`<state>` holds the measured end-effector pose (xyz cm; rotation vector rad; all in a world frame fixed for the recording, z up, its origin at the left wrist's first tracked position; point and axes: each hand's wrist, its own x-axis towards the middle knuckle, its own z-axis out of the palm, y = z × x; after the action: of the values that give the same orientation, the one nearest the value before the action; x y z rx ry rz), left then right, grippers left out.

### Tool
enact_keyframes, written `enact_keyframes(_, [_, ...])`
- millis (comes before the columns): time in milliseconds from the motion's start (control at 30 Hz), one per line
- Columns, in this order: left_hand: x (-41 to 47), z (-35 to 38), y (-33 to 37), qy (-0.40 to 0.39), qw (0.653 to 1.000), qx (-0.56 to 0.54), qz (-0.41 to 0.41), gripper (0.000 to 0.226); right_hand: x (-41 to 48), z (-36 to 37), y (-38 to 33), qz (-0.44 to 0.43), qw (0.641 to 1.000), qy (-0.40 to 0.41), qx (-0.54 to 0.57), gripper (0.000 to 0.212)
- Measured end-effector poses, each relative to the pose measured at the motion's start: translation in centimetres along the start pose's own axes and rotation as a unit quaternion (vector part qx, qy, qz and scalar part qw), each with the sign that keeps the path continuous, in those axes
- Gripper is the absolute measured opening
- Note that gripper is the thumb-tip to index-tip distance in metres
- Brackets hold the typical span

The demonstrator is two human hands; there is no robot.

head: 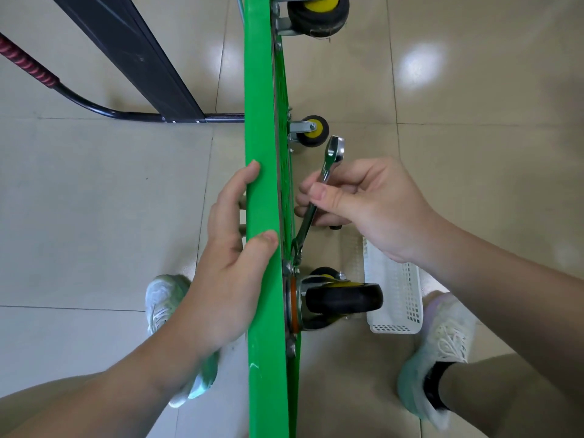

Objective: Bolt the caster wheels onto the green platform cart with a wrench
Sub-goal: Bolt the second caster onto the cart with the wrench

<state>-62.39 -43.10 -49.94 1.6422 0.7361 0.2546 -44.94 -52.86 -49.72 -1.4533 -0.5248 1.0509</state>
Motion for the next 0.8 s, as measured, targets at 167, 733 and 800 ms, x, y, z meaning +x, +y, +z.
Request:
enact_keyframes(167, [-0.1,0.1,0.1,0.019,1.0,-0.001,0.002,0.067,-1.5,0.9,0.4,-0.022,0.999,-0.016,-0.037,0.02])
enact_keyframes(733, [-0.9,0.8,1.3,0.022,0.998,-0.049,-0.031,0.064,-3.2,3.3,0.6,-0.087,0.99,0.027,-0.104,0.022])
enact_keyframes(800, [-1.0,1.0,1.6,0.024,0.997,-0.057,-0.04,0.065,-3.7,3.8,0.9,-0.109,0.987,0.04,-0.114,0.02])
